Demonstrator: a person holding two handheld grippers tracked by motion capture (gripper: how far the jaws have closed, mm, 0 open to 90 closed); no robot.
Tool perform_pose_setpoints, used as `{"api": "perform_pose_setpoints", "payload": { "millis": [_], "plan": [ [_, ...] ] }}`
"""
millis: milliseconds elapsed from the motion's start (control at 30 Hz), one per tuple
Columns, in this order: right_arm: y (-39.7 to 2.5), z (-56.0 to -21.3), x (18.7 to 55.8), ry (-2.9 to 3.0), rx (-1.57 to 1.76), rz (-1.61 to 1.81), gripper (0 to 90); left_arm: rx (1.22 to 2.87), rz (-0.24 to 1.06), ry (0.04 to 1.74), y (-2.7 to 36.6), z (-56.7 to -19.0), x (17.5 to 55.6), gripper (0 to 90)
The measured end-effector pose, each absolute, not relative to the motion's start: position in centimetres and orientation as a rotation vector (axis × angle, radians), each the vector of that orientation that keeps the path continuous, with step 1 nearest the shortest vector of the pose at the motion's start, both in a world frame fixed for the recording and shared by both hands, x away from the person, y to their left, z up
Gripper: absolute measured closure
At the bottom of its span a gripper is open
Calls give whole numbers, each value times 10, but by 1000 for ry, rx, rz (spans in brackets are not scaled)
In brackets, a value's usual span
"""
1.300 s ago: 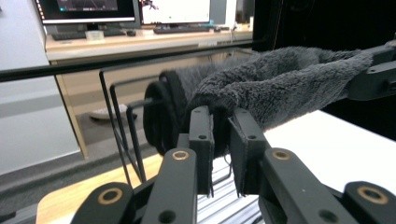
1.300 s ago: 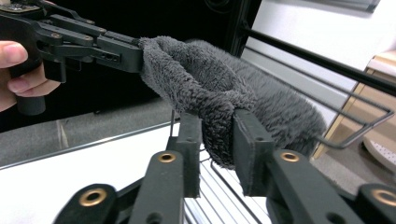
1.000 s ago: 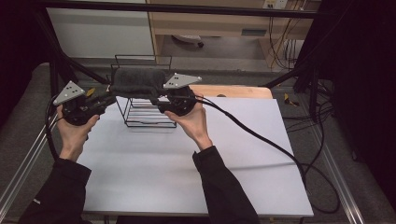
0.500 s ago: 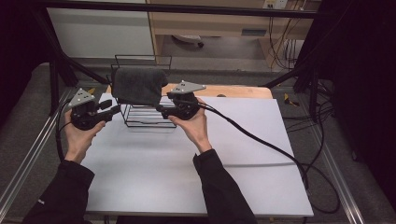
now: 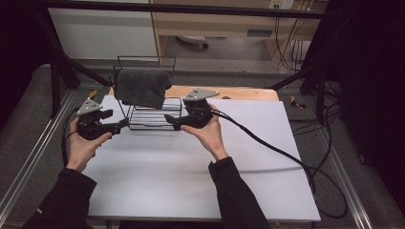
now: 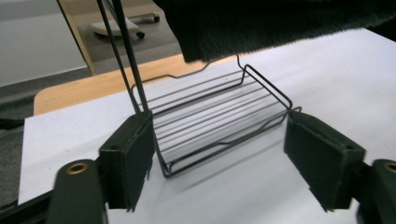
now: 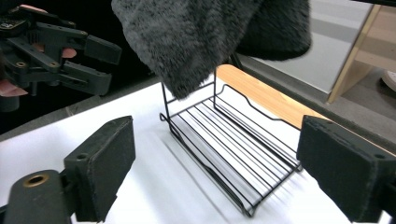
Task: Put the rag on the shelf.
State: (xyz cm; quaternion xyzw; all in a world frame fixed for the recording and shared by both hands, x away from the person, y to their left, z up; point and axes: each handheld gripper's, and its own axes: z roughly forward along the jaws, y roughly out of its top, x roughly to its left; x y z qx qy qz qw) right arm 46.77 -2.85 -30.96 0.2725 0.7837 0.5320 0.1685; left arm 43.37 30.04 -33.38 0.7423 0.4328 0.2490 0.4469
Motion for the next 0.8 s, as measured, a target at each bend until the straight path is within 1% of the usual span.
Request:
{"api": "perform_pose_setpoints", "payload": {
  "millis": [200, 333, 600, 800],
  "plan": [
    [-50, -315, 458, 2252, 793, 1514, 78, 1856, 591, 1060, 295, -341, 424, 146],
    [-68, -319, 448, 2263, 813, 1499, 59, 1862, 572, 1051, 292, -348, 416, 106],
    [-111, -336, 433, 2262, 911, 1449, 15, 1900, 537, 1024, 287, -364, 403, 81],
    [-145, -355, 421, 2259, 990, 1443, 7, 1915, 521, 1018, 285, -379, 395, 81]
  ]
}}
